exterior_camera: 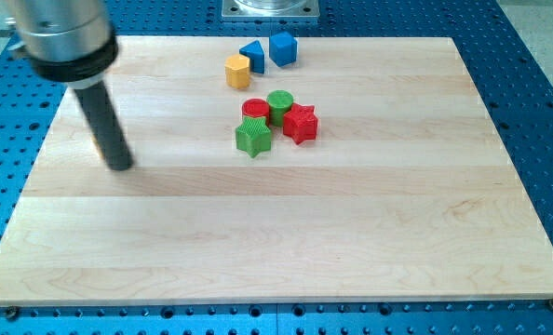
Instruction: Push the yellow heart into the yellow hexagon
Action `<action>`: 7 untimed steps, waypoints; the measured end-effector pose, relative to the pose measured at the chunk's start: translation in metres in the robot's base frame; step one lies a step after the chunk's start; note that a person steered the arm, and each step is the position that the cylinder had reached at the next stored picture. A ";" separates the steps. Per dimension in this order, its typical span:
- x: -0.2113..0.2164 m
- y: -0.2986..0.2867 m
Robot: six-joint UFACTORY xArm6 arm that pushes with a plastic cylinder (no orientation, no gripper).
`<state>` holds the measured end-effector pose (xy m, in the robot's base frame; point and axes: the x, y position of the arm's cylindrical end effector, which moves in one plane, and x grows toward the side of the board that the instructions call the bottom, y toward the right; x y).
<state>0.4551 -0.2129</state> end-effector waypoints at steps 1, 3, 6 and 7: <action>-0.054 -0.001; -0.073 -0.008; -0.072 0.012; -0.081 0.059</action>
<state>0.3738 -0.1538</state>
